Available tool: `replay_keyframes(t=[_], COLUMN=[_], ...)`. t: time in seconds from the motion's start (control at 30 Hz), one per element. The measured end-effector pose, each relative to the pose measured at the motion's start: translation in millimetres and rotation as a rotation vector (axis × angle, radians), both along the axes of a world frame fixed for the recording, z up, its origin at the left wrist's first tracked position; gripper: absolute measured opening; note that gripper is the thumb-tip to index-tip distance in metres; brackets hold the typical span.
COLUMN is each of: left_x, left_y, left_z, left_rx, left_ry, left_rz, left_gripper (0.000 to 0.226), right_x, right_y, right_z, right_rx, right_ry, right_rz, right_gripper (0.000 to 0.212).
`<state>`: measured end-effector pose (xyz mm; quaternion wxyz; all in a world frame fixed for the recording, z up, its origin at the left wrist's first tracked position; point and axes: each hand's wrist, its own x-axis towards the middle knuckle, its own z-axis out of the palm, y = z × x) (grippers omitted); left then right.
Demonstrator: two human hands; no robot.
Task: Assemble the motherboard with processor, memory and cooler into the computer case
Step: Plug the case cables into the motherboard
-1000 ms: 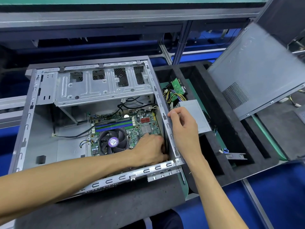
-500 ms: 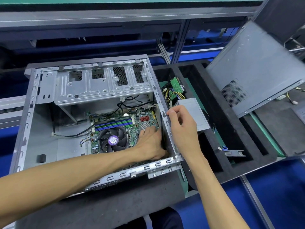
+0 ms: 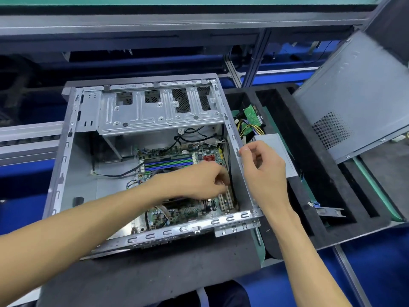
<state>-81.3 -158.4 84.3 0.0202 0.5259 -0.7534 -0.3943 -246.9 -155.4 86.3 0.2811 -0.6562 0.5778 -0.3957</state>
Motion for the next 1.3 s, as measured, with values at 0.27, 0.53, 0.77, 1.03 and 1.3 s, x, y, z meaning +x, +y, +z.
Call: replay_keyframes(t=[0.27,0.53,0.77,1.03,1.3], left_x=[97,140,146,147,150], left_y=[-4,-6,-4,0,0], left_z=[-4,-37,-24,-9,-15], left_rx=[-0.335,-0.186,-0.080,0.116,0.130], left_ry=[-0.177,-0.606,-0.204,0.106,0.135], left_rz=[0.363,0.411,0.669,0.814,0.819], left_gripper=[0.007,0.008,0.013,0.015,0.019], right_x=[47,126,157,156,156], right_y=[-5,-33,-53,-84,-88], right_z=[39,8,-18,-30,-33], right_rx=[-0.120,0.256,0.017,0.265,0.322], right_ry=[0.086,0.915,0.820,0.494,0.418], right_rz=[0.324,0.741,0.718,0.867,0.917], right_gripper=[0.017,0.044,0.039,0.011,0.005])
